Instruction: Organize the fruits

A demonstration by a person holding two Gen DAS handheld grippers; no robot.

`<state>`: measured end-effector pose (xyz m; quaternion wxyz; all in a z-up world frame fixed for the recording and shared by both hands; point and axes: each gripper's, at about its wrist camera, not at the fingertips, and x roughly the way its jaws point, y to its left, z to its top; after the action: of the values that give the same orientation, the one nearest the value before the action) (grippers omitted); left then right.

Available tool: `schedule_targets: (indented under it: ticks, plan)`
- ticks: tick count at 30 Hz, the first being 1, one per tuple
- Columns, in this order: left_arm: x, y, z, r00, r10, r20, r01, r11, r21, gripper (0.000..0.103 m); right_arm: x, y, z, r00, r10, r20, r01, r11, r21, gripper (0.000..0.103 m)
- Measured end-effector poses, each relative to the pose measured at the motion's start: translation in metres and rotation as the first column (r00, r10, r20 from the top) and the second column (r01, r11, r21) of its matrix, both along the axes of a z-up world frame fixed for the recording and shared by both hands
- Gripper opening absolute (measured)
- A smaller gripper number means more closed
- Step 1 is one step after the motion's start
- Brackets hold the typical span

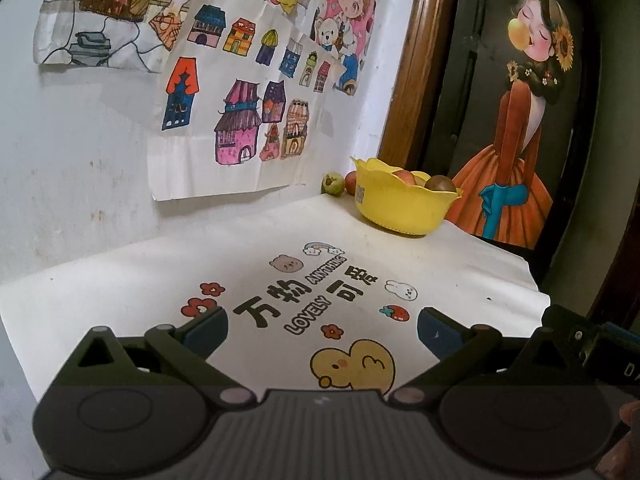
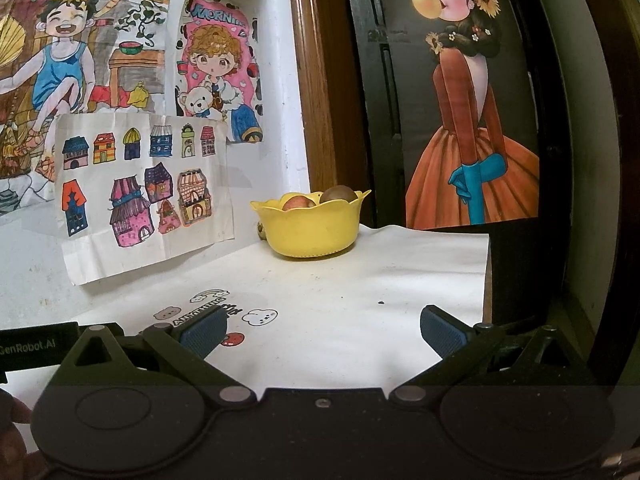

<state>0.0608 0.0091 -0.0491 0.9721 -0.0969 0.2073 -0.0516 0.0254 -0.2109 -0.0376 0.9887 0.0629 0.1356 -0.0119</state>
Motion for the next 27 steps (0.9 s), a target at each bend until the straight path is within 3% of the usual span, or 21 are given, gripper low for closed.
schedule_targets:
  ticks: [27]
  plan:
    - [0.0046,-0.0006,-0.0089,0.999,-0.002,-0.046,0.002,1.0,0.0,0.103,0.0034,0.0,-0.0006,1.0,0.002,-0.013,-0.002,1.0,0.009,0.102]
